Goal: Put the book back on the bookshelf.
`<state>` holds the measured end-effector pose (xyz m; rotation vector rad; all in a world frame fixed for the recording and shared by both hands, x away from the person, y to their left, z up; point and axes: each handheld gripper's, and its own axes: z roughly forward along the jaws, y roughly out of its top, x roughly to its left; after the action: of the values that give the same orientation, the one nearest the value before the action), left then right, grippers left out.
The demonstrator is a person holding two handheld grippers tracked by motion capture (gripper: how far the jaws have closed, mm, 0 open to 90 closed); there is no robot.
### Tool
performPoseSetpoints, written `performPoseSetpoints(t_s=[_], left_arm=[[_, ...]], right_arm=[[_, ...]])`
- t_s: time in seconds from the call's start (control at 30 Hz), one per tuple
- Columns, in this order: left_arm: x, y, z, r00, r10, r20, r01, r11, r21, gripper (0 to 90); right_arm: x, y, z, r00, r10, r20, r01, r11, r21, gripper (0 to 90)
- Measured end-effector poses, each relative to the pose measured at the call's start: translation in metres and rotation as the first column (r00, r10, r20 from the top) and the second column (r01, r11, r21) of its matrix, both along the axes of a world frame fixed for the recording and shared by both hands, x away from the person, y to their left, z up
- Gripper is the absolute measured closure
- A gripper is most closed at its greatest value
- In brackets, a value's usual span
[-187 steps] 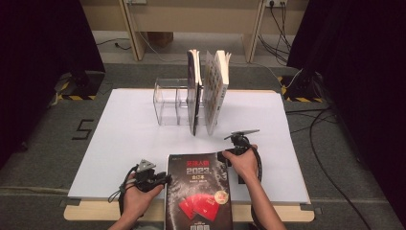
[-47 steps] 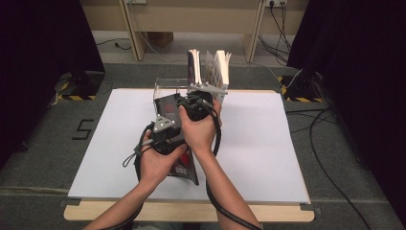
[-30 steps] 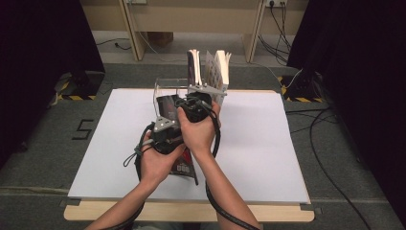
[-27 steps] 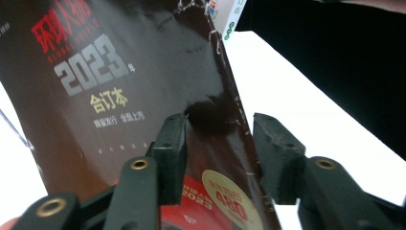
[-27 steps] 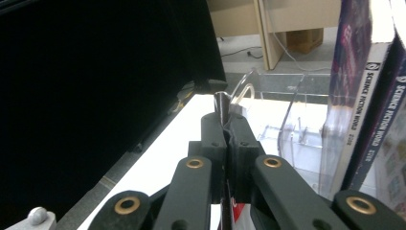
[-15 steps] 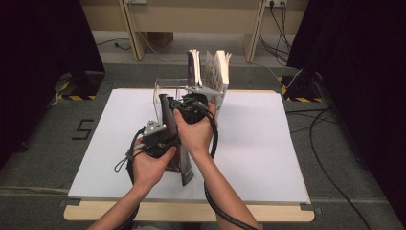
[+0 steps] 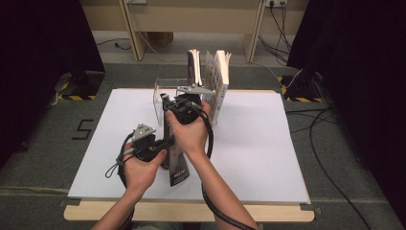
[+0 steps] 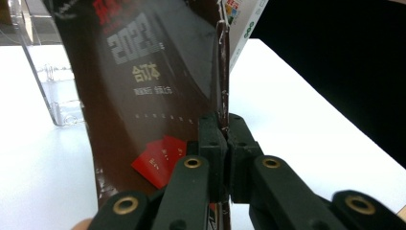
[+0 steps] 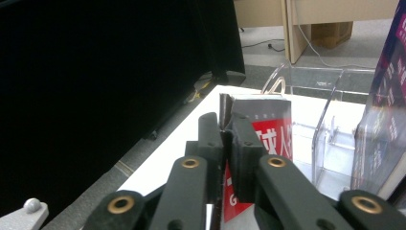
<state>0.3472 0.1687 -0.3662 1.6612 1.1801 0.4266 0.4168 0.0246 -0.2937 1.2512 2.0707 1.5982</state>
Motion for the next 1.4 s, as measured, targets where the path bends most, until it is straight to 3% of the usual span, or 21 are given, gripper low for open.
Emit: performPoseSetpoints(t_s=[0.13, 0.2, 0.27, 0.43, 0.47, 0.53, 0.7, 0.83, 1.17, 1.33, 1.37, 1.4], left_arm=[[-0.002, 0.005, 0.000, 1.0000, -0.005, 0.008, 0.005, 0.9998, -0.021, 86.9], [-0.004, 0.007, 0.000, 0.9998, -0.009, 0.018, 0.009, 0.9997, -0.021, 87.0], [-0.005, 0.008, 0.000, 0.9996, -0.014, 0.024, 0.015, 0.9996, -0.024, 87.0], [-0.008, 0.008, 0.003, 0.9983, -0.027, 0.052, 0.028, 0.9995, -0.015, 87.0], [-0.008, 0.008, 0.003, 0.9983, -0.027, 0.052, 0.028, 0.9995, -0.015, 87.0], [-0.007, 0.009, 0.002, 0.9987, -0.023, 0.046, 0.024, 0.9995, -0.019, 87.0], [-0.006, 0.014, 0.003, 0.9989, -0.013, 0.046, 0.015, 0.9995, -0.030, 87.0], [-0.006, 0.016, 0.006, 0.9982, -0.012, 0.058, 0.013, 0.9995, -0.029, 87.0], [-0.006, 0.025, 0.024, 0.9916, -0.001, 0.129, 0.004, 0.9997, -0.026, 87.0], [0.000, 0.032, 0.035, 0.9866, 0.021, 0.162, -0.015, 0.9992, -0.036, 87.1], [0.002, 0.033, 0.037, 0.9856, 0.023, 0.167, -0.018, 0.9992, -0.035, 87.1], [0.003, 0.033, 0.039, 0.9844, 0.026, 0.174, -0.020, 0.9991, -0.036, 87.1]], right_arm=[[0.002, -0.002, 0.001, 0.9999, 0.011, 0.008, -0.011, 0.9999, 0.006, 70.2], [0.001, -0.008, 0.003, 0.9996, 0.008, 0.029, -0.009, 0.9994, 0.032, 62.7], [0.000, -0.011, 0.003, 0.9995, 0.007, 0.031, -0.008, 0.9990, 0.044, 60.8], [-0.003, -0.032, 0.003, 0.9987, 0.013, 0.049, -0.020, 0.9890, 0.147, 57.4], [-0.003, -0.032, 0.003, 0.9987, 0.013, 0.049, -0.020, 0.9890, 0.147, 57.4], [-0.008, -0.042, 0.008, 0.9960, -0.017, 0.088, 0.001, 0.9828, 0.184, 57.7], [-0.008, -0.052, 0.018, 0.9944, -0.044, 0.096, 0.029, 0.9879, 0.152, 57.7], [-0.008, -0.060, 0.014, 0.9944, -0.051, 0.093, 0.039, 0.9913, 0.126, 57.7], [-0.013, -0.090, -0.021, 0.9968, -0.075, 0.030, 0.073, 0.9957, 0.057, 57.8], [-0.024, -0.118, -0.039, 0.9945, -0.104, 0.015, 0.103, 0.9944, 0.022, 57.9], [-0.028, -0.132, -0.044, 0.9916, -0.129, 0.014, 0.128, 0.9916, 0.014, 57.8], [-0.028, -0.132, -0.044, 0.9916, -0.129, 0.014, 0.128, 0.9916, 0.014, 57.8]])
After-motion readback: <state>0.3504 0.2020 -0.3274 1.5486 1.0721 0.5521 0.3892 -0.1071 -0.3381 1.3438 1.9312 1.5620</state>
